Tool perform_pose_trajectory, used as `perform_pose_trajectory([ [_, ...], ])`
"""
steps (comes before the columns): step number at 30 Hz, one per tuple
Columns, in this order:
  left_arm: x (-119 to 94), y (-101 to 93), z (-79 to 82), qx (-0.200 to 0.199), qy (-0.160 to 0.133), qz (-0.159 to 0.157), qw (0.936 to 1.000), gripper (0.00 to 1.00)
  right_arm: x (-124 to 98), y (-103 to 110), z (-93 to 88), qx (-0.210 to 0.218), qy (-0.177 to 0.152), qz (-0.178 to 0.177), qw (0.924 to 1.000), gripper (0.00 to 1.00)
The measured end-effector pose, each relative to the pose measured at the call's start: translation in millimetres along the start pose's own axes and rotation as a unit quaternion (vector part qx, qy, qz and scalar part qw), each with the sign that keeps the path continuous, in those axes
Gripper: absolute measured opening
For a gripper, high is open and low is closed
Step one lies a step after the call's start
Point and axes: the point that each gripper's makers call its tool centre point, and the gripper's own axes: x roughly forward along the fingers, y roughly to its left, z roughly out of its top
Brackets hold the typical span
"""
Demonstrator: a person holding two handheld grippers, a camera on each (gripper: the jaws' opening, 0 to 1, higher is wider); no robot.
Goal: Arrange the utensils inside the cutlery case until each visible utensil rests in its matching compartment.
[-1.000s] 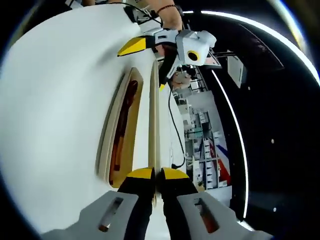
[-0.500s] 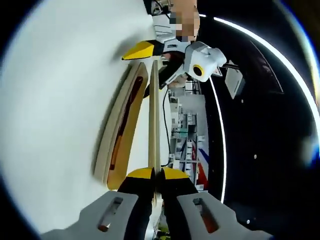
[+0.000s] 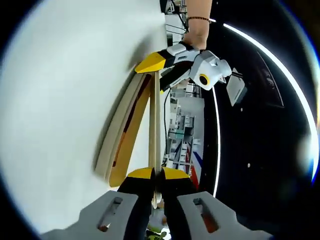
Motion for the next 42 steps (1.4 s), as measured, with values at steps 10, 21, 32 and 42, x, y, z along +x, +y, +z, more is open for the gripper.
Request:
perform_pose_trajectory([
  [10, -1, 0.9, 0.4, 0.001, -0.006, -0.001, 1.0000, 0.53, -3, 8, 1.3, -0.008, -0.015, 0.020, 0.9997, 0.09],
  [21, -3, 3.0, -0.1, 0.002, -0.007, 0.001, 1.0000, 0.52, -21, 13, -11.4, 0.080, -0.043, 0.058, 0.9942, 0.17],
  [32, -2, 2.7, 0.1, 0.007, -0.006, 0.001, 1.0000, 0.51, -41, 11, -42.2, 0.153, -0.030, 0.065, 0.9856, 0.18],
  [42, -1, 1.7, 0.2, 0.007, -0.008, -0.001, 0.9999, 0.51, -53, 20, -42.2, 0.407, -0.068, 0.124, 0.9025, 0.18],
])
